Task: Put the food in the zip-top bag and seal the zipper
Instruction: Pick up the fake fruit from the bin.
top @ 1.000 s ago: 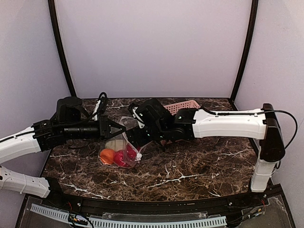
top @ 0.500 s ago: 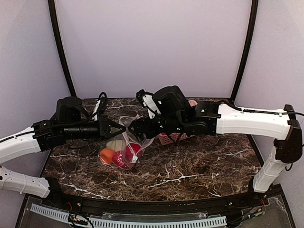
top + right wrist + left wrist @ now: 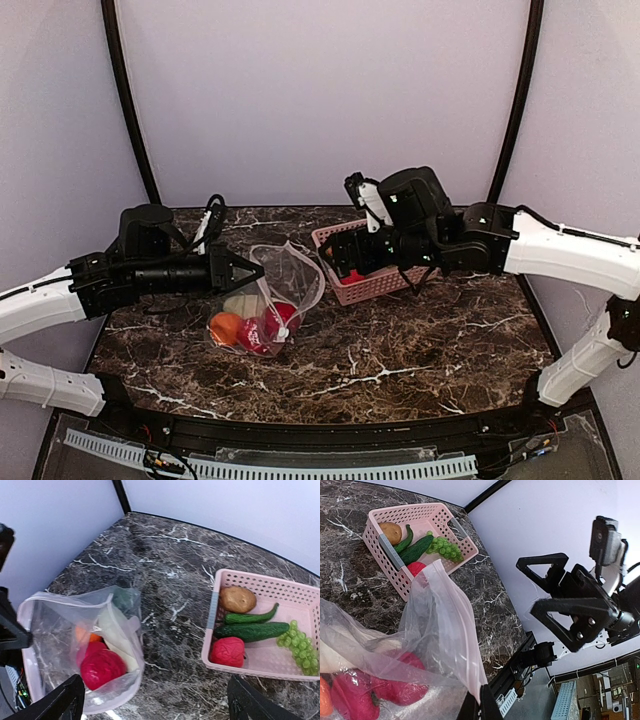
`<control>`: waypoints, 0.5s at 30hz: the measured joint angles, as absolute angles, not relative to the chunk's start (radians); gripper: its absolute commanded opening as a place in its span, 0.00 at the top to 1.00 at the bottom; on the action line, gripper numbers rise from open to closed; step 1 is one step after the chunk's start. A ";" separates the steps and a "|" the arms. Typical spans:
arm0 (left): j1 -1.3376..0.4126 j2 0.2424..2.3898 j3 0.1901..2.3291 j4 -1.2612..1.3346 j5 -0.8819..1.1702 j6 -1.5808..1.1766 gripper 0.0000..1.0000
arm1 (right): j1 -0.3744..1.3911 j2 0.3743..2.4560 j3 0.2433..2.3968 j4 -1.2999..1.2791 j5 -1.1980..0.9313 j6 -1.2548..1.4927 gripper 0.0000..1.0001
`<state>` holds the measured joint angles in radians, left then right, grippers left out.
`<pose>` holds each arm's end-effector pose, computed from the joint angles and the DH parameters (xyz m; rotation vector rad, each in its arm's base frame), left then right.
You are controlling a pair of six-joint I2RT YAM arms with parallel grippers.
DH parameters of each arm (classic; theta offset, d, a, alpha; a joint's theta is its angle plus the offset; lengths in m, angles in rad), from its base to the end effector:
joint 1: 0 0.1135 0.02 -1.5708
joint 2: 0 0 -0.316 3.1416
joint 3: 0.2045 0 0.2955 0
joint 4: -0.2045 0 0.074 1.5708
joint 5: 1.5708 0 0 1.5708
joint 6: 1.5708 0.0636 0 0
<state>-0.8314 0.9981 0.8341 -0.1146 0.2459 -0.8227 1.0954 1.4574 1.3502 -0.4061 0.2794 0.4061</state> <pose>0.1735 -0.2132 0.3537 0.2019 2.0692 -1.3220 0.1969 0.3441 0.3898 -0.5515 2.0510 0.6260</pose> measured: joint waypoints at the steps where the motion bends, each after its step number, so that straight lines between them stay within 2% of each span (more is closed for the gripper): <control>1: -0.831 0.998 0.834 -0.115 0.245 -0.822 0.99 | 1.075 1.455 1.341 -0.418 0.278 0.411 0.03; 15: -0.831 0.998 0.812 -0.121 0.224 -0.814 0.99 | 0.883 1.507 1.330 -0.534 0.196 0.422 0.04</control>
